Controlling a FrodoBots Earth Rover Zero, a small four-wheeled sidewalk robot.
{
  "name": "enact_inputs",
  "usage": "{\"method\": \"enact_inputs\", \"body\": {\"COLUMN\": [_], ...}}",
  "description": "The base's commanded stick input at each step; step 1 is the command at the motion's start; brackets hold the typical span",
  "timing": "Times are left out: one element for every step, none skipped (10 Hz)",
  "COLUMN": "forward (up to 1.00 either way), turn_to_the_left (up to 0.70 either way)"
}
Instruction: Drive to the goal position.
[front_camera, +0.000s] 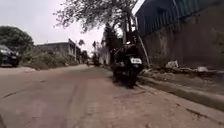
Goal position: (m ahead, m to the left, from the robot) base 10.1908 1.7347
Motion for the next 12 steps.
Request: {"method": "enact_inputs", "body": {"forward": [0.85,0.85,0.85,0.85,0.85,0.85,0.85,0.85,0.85,0.85,0.85,0.85], "turn_to_the_left": [0.15,0.00,0.00,0.00,0.00,0.00,0.00,0.00,0.00,0.00,0.00,0.00]}}
